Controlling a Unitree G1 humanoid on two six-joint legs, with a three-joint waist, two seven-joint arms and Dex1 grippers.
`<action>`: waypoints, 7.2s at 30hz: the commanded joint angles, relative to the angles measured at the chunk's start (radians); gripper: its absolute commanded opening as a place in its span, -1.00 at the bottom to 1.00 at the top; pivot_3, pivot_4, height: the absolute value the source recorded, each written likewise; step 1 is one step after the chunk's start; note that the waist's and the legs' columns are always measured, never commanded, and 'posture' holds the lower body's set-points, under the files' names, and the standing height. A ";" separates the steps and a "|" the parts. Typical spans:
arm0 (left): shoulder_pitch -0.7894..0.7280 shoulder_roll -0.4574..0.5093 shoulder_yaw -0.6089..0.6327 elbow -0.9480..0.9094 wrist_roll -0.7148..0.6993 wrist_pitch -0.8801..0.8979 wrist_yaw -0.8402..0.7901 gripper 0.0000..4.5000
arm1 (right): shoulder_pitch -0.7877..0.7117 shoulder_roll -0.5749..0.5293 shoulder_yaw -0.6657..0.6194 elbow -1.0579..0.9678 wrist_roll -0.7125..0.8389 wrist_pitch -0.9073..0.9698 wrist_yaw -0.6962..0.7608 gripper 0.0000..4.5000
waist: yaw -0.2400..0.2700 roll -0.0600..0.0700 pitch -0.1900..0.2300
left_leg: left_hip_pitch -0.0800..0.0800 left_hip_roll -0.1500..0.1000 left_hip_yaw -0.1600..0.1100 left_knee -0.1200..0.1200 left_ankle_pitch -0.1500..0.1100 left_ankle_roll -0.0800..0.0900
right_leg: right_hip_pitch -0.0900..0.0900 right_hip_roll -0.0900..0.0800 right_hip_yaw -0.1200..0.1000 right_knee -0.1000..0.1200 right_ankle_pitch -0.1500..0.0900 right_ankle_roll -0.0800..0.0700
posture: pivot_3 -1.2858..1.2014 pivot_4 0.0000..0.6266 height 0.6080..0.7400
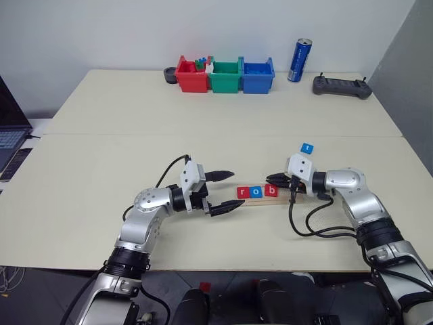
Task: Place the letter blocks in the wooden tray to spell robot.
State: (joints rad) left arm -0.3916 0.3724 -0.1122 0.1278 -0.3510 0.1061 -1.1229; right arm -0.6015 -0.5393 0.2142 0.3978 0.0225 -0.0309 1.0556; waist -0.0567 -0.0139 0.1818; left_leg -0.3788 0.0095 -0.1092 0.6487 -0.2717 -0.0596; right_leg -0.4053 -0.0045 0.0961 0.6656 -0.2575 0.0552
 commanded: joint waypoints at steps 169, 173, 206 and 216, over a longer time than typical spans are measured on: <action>0.021 -0.033 -0.043 -0.037 -0.009 -0.013 -0.029 1.00 | 0.217 -0.457 -0.145 -0.074 0.117 0.067 0.328 0.99 | 0.004 0.000 0.000 | 0.000 -0.001 0.002 -0.002 0.000 0.000 | 0.000 -0.001 0.002 -0.002 0.000 0.001 | 0.03 -0.52 1.00; 0.025 -0.029 -0.042 -0.044 -0.010 -0.008 -0.028 1.00 | 0.221 -0.448 -0.143 -0.059 0.100 0.056 0.317 0.99 | 0.005 0.000 0.000 | 0.001 -0.001 0.002 -0.002 0.000 0.000 | 0.000 -0.001 0.002 -0.002 0.000 0.001 | 0.03 -0.52 1.00; 0.026 -0.012 -0.030 -0.071 -0.014 0.012 -0.006 1.00 | -0.087 -0.203 -0.013 -0.011 0.037 0.066 0.303 -0.36 | 0.004 0.000 0.000 | 0.000 -0.001 0.001 -0.001 0.000 0.000 | 0.000 -0.001 0.001 -0.002 0.000 0.000 | 0.03 -0.52 1.00; 0.037 0.001 -0.024 -0.090 -0.017 0.020 0.008 1.00 | -0.150 -0.152 0.030 0.123 -0.005 -0.018 0.315 -0.36 | 0.000 0.000 0.000 | 0.001 0.000 0.001 -0.001 0.000 0.000 | 0.000 -0.001 0.001 -0.001 0.000 0.000 | 0.03 -0.52 1.00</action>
State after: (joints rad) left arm -0.3561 0.3690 -0.1493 0.0803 -0.3522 0.1286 -1.1204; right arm -0.7239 -0.6916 0.2518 0.5210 0.0208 -0.0220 1.3593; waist -0.0565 -0.0136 0.1817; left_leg -0.3783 0.0090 -0.1083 0.6474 -0.2718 -0.0594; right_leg -0.4053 -0.0055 0.0965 0.6647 -0.2574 0.0555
